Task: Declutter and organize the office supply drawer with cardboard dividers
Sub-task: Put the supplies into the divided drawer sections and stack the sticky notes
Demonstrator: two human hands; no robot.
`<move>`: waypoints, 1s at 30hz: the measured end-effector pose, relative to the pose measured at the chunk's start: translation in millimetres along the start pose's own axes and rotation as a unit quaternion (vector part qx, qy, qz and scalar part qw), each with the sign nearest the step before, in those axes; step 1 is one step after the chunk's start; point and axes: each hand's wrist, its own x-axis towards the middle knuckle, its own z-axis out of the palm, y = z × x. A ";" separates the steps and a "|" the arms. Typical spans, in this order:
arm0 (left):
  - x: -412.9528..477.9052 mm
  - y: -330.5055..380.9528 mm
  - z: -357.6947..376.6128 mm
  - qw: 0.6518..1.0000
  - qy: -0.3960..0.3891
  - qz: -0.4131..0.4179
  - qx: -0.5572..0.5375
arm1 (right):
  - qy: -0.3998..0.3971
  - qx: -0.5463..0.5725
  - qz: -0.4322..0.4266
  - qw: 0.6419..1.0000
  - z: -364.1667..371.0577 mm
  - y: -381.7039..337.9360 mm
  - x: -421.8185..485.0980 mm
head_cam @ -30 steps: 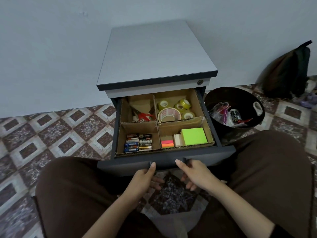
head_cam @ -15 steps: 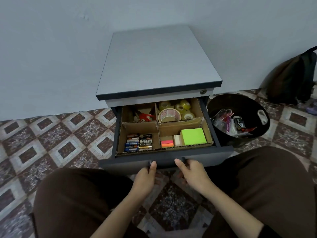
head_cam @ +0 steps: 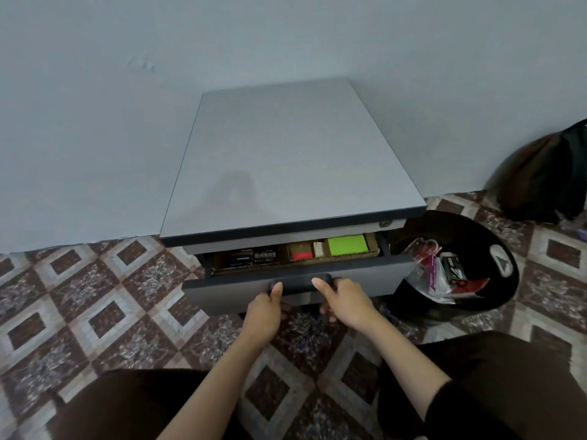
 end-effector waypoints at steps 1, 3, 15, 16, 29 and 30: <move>7.9 3.6 0.2 1.000 0.010 0.005 0.005 | 0.006 0.003 0.000 1.000 -3.0 -3.7 7.8; 21.8 13.0 -1.9 0.999 0.029 0.013 0.032 | 0.011 0.007 0.003 1.000 -6.9 -10.9 22.3; 39.0 38.8 -26.5 0.983 -0.019 0.024 0.179 | 0.020 -0.009 0.019 1.000 -20.9 -34.3 40.4; 32.9 39.4 -28.9 0.980 -0.035 0.033 0.193 | 0.039 -0.031 0.013 0.999 -22.3 -37.2 35.2; -26.7 73.4 -72.9 0.869 0.281 0.352 0.206 | 0.277 -0.081 -0.308 0.907 -74.3 -76.9 -17.7; -21.5 74.4 -75.6 0.859 0.293 0.364 0.211 | 0.271 -0.096 -0.296 0.911 -78.0 -79.4 -15.1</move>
